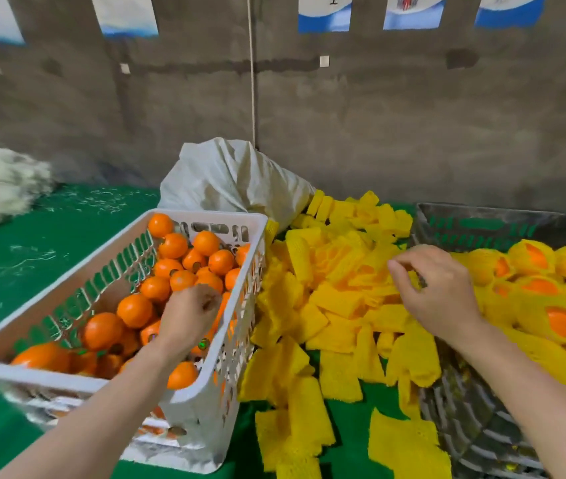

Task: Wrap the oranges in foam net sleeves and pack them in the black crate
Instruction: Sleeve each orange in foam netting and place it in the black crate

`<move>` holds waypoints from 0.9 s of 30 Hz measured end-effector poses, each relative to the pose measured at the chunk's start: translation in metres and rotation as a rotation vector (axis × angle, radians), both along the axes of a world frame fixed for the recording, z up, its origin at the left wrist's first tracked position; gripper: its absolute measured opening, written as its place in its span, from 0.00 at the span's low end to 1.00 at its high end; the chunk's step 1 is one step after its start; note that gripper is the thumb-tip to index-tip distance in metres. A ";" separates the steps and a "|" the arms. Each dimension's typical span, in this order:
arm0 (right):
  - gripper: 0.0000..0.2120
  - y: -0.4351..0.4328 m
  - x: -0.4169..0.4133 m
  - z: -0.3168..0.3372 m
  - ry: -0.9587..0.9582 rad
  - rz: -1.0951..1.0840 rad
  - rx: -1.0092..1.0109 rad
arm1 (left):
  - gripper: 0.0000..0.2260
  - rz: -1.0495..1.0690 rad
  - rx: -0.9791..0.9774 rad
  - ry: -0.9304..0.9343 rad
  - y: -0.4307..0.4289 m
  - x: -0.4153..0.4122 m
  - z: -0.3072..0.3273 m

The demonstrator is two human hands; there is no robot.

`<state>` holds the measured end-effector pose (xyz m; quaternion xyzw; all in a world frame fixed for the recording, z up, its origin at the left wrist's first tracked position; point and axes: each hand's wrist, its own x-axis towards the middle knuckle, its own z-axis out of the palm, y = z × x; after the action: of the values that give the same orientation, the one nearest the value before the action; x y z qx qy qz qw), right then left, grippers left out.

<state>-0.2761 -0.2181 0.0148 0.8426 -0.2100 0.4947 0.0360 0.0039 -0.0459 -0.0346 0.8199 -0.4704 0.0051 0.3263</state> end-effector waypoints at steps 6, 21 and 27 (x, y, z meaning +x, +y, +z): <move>0.07 0.051 0.136 -0.016 0.025 0.241 0.093 | 0.17 -0.009 0.171 0.052 -0.010 0.005 -0.007; 0.32 0.029 0.384 -0.065 1.500 0.129 0.195 | 0.05 -0.065 0.370 0.069 -0.007 0.014 -0.017; 0.34 0.023 0.386 -0.089 1.400 0.142 0.066 | 0.07 -0.003 0.418 0.026 -0.008 0.017 -0.022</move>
<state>0.1103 -0.1954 -0.0743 0.9752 -0.0967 -0.1694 0.1048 0.0206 -0.0539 -0.0562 0.8690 -0.4581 -0.1037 0.1554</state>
